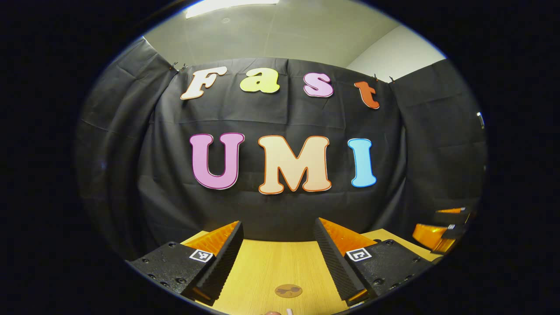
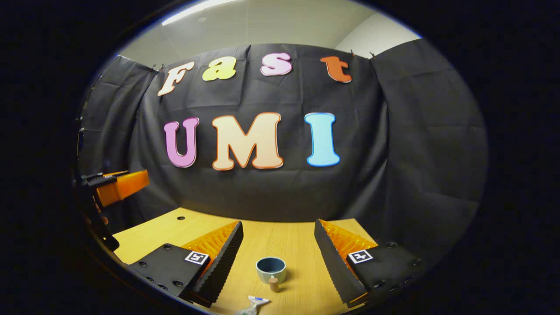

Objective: Put the toothbrush and toothpaste on the desktop into the cup, then pick up the cup and place it on the coaster on the desktop.

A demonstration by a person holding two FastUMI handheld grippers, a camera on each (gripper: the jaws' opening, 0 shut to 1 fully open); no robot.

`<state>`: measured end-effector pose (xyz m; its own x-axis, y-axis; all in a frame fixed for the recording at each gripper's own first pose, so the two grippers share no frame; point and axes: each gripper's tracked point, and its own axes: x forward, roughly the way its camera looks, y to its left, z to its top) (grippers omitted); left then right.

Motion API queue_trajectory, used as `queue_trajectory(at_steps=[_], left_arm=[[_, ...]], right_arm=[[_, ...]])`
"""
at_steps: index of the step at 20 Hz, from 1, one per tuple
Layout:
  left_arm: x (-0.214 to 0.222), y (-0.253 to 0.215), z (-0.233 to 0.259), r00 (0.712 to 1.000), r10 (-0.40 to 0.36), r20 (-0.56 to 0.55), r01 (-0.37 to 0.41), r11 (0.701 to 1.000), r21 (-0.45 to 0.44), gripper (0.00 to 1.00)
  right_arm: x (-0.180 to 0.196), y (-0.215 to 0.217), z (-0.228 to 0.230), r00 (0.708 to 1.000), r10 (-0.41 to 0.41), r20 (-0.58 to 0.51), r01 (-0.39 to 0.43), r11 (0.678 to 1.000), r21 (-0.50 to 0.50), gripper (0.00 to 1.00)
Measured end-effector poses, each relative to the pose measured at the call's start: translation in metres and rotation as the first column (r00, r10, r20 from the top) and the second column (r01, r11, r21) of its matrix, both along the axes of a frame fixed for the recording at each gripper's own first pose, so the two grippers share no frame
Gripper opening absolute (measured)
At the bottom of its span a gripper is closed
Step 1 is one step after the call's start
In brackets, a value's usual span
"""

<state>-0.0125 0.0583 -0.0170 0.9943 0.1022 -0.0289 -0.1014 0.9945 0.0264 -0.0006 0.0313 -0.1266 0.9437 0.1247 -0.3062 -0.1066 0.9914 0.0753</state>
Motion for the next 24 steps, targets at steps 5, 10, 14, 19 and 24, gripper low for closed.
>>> queue_trajectory(at_steps=[5, 10, 14, 19, 24], left_arm=[[-0.003, 0.010, -0.001, 1.000, 0.025, -0.005, -0.024, 1.000, 0.014, 0.94], [-0.009, 0.021, -0.009, 0.998, 0.059, -0.030, -0.058, 0.998, 0.023, 0.94], [-0.015, 0.028, -0.013, 0.996, 0.081, -0.043, -0.080, 0.996, 0.044, 0.94], [-0.025, 0.036, -0.025, 0.991, 0.109, -0.071, -0.106, 0.993, 0.052, 0.94], [-0.031, 0.038, -0.040, 0.987, 0.117, -0.106, -0.112, 0.992, 0.058, 0.94]], right_arm=[[-0.022, 0.006, -0.067, 0.981, 0.045, -0.186, -0.045, 0.999, 0.008, 0.99], [-0.043, 0.018, -0.131, 0.928, 0.064, -0.368, -0.059, 0.998, 0.025, 0.99], [-0.065, 0.028, -0.179, 0.856, 0.085, -0.510, -0.069, 0.996, 0.049, 0.99], [-0.110, 0.045, -0.243, 0.734, 0.118, -0.669, -0.134, 0.991, 0.027, 0.96], [-0.123, 0.048, -0.275, 0.649, 0.112, -0.752, -0.143, 0.989, 0.024, 0.94]])
